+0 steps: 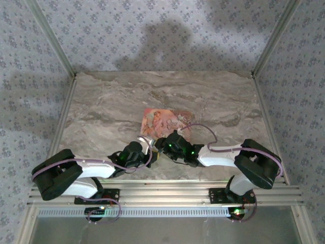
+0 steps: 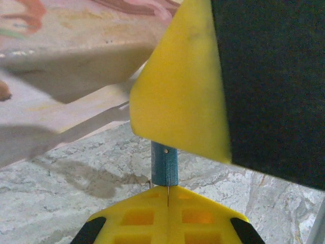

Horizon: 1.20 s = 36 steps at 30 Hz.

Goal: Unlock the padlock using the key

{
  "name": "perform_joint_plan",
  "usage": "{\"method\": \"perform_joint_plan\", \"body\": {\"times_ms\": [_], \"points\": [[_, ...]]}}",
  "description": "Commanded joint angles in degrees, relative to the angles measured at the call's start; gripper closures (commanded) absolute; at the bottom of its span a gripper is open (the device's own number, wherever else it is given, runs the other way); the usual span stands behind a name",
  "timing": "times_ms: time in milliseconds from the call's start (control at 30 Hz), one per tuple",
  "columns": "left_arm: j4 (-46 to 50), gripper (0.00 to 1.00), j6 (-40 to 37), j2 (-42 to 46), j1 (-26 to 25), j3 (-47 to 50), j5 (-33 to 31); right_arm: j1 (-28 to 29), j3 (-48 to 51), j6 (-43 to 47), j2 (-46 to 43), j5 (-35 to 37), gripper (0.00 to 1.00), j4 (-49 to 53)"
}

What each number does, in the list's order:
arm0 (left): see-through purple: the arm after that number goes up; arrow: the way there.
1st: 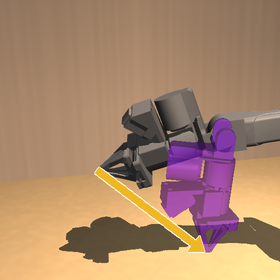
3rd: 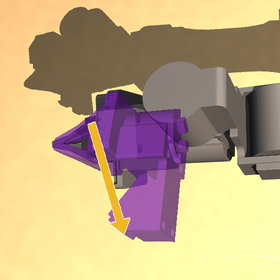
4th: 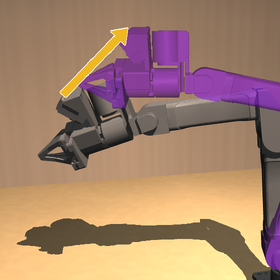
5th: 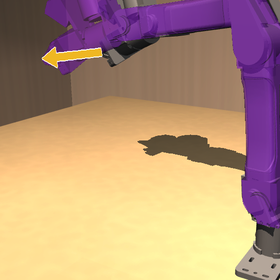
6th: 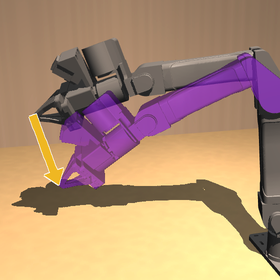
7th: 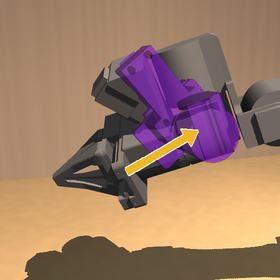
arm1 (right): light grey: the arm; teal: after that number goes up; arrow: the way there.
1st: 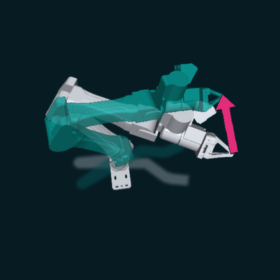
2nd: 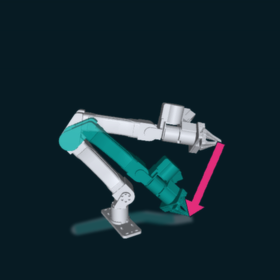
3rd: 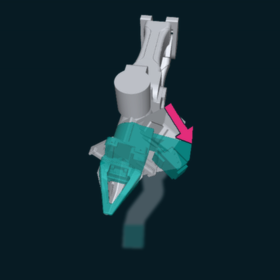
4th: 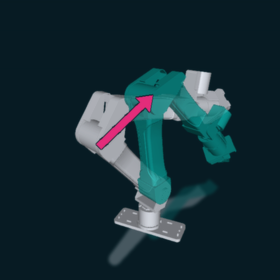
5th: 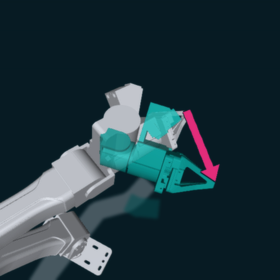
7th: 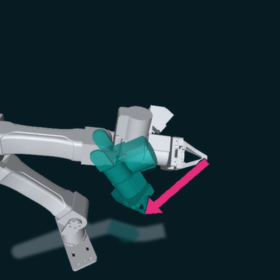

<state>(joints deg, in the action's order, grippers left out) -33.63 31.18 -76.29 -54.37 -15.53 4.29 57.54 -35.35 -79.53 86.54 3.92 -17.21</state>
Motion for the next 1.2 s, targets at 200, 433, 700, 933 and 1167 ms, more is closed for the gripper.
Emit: {"method": "perform_joint_plan", "body": {"times_ms": [200, 433, 700, 933, 1167], "points": [[-5.9, 1.0, 0.39, -0.54, -1.22, -1.38, 3.82, 0.94, 0.12, -3.25, 1.15, -3.77, 0.44, 2.24], [-6.72, 1.0, -0.83, -2.8, -2.74, -2.81, 2.23, 0.91, -3.38, -2.53, 1.48, -6.25, 0.51, 9.8], [-3.46, 1.0, -5.78, -2.64, -5.65, -4.79, -2.84, 0.56, -5.56, -2.03, 2.01, -8.71, 0.7, 16.4], [-0.94, 0.98, -8.37, -0.92, -6.45, -5.67, -3.94, 0.3, -5.69, -1.13, 0.85, -8.48, 0.98, 16.89], [1.15, 0.71, -8.79, 4.21, -6.54, -4.27, -4.16, -0.89, -4.67, 0.39, -1.34, -8.29, 1.0, 16.36]]}}
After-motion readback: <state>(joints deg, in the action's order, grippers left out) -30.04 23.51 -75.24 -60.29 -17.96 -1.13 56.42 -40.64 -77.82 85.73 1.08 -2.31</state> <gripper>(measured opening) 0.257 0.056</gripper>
